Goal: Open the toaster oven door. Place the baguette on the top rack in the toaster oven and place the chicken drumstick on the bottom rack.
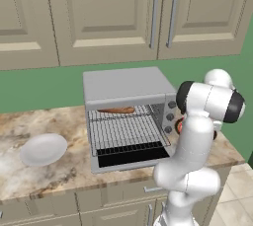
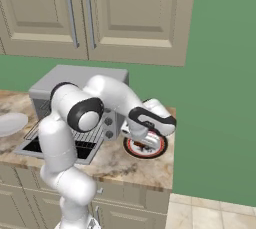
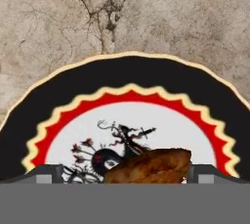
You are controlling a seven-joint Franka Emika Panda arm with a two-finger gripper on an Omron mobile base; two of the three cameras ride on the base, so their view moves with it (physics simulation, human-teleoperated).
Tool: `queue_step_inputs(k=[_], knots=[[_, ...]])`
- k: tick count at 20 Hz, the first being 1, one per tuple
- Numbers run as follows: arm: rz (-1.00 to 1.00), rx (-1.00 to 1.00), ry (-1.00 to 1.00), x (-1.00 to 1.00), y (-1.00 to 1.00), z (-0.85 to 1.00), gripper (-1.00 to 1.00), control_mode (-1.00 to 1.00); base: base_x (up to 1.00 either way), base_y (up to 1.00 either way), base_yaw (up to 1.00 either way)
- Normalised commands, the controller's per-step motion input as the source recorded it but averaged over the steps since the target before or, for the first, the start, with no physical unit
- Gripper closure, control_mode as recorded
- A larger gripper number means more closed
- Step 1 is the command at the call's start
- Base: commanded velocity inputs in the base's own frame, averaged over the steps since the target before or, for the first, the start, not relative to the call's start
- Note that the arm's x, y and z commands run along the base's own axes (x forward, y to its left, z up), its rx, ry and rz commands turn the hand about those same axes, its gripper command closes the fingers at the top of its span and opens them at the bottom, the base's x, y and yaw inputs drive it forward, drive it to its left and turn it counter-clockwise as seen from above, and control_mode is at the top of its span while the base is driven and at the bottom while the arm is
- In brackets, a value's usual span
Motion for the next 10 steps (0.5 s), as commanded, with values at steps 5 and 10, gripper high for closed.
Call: queue_step_inputs(k=[5,10], knots=[[0.0,0.13,0.17,0.56,-0.2,0.04,-1.0,-1.0,0.0,0.0,0.0],[0.0,0.12,0.18,0.4,-0.29,0.0,-1.0,-1.0,0.0,0.0,0.0]])
